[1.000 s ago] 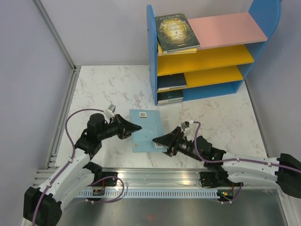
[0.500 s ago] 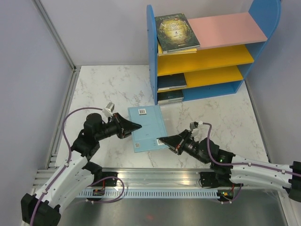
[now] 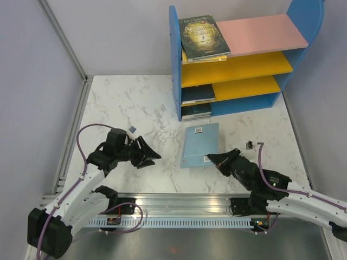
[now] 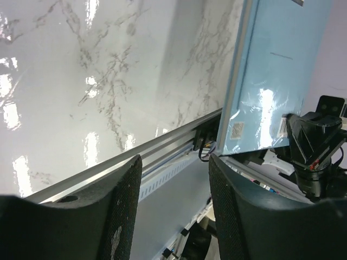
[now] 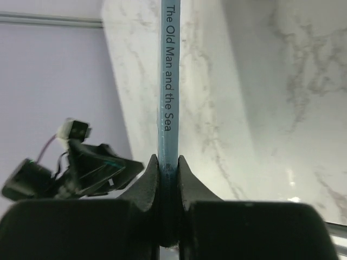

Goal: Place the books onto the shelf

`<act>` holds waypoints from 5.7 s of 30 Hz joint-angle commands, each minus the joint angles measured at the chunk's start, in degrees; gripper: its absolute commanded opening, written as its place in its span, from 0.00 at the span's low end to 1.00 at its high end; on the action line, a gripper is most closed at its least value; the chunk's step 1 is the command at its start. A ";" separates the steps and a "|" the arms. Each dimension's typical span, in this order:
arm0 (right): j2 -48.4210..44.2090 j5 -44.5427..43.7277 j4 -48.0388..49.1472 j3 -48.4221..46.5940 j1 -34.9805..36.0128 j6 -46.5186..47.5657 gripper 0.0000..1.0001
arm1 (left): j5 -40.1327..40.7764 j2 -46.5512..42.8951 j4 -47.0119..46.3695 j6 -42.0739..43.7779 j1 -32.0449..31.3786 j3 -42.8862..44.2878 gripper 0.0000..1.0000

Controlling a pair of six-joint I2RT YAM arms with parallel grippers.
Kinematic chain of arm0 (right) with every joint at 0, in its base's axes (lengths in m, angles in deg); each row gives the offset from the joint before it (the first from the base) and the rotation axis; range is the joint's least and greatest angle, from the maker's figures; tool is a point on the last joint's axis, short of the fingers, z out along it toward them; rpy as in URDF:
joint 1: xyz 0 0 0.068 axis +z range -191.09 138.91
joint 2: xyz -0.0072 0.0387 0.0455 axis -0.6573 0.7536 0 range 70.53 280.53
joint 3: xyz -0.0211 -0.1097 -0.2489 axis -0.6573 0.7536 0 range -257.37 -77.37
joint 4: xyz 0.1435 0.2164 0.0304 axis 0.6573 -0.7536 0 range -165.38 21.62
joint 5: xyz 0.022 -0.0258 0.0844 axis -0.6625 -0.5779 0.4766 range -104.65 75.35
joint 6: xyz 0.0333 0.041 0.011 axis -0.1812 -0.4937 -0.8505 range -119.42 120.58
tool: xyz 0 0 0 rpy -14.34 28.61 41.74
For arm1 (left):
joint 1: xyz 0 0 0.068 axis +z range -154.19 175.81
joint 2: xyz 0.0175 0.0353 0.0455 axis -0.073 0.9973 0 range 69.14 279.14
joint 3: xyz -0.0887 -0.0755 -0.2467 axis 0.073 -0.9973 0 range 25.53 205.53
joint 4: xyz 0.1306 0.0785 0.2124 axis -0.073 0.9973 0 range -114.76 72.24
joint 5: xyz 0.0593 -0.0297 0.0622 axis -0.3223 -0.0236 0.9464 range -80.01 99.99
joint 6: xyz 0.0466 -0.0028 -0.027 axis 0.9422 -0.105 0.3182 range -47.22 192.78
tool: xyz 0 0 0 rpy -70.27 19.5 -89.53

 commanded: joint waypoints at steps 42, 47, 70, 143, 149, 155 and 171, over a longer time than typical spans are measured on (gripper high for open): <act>31.07 43.85 51.84 1.48 -46.89 10.53 0.00 | 4.41 1.30 7.77 9.90 0.11 3.98 0.54; 38.99 46.66 55.90 -2.55 -47.59 11.84 0.00 | 5.64 1.56 8.56 10.17 0.20 4.41 0.54; 78.90 59.93 56.61 -22.87 -53.30 18.18 0.36 | 12.15 3.41 13.84 12.19 1.34 10.57 0.53; 81.72 66.35 56.52 -23.66 -54.53 15.36 0.66 | 15.14 -1.43 18.67 11.05 1.52 7.84 0.50; 80.40 67.40 57.39 -22.87 -54.53 14.84 0.64 | 14.96 -0.90 17.88 11.05 1.52 7.49 0.49; 80.66 68.55 63.46 -21.64 -54.53 11.68 0.40 | 15.05 -0.72 17.36 11.05 1.52 7.67 0.50; 86.28 68.38 64.16 -27.96 -54.45 10.01 0.14 | 15.58 0.15 17.09 11.75 1.61 8.63 0.49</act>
